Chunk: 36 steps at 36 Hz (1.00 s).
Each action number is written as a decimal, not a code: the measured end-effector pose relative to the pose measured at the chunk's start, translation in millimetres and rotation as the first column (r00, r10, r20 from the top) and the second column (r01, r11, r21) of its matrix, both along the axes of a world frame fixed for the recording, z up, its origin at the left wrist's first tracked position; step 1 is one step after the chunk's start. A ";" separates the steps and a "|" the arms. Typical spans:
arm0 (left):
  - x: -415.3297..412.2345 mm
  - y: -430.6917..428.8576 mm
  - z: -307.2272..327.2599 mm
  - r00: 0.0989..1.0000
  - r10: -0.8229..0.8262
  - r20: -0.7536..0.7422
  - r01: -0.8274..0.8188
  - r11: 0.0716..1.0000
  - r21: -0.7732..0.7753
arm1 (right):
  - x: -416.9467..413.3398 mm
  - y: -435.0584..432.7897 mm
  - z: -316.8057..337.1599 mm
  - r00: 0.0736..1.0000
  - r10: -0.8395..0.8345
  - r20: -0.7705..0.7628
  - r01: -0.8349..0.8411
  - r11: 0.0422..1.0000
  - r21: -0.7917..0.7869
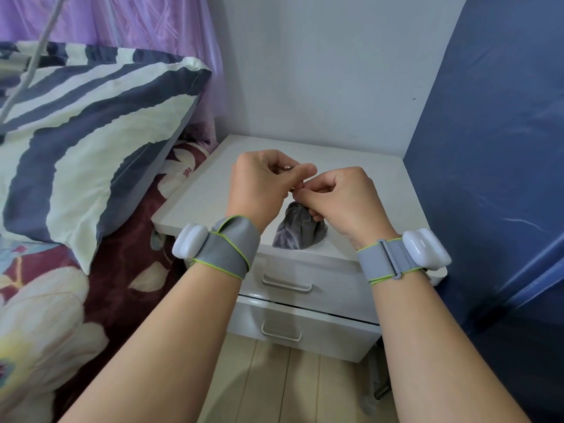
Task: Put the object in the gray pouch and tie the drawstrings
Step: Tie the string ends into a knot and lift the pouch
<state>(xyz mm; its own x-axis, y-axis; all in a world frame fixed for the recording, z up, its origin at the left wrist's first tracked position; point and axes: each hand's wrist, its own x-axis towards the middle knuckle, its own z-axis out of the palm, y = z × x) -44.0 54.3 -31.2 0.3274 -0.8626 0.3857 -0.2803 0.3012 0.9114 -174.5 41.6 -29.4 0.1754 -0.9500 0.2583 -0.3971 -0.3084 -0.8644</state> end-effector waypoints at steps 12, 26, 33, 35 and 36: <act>0.5 -3.9 -1.9 0.997 -0.074 -0.036 0.078 0.991 0.112 | -1.7 -4.3 -5.2 0.993 -0.079 0.083 0.077 0.997 0.026; 14.6 -1.6 -12.7 0.966 -0.154 0.208 0.119 0.978 0.173 | -5.0 -4.4 -8.7 0.939 -0.097 0.329 0.036 0.982 0.187; 17.9 -1.3 -14.4 0.951 -0.124 0.282 0.066 0.976 0.207 | -6.0 -4.3 -8.3 0.863 -0.135 0.487 -0.045 0.939 0.340; 16.7 -0.3 -14.0 0.951 -0.123 0.284 0.064 0.976 0.207 | -6.2 -4.6 -8.8 0.841 -0.151 0.520 -0.060 0.928 0.367; 16.4 0.1 -13.2 0.954 -0.121 0.273 0.065 0.977 0.205 | -5.7 -4.9 -9.3 0.833 -0.154 0.531 -0.065 0.926 0.371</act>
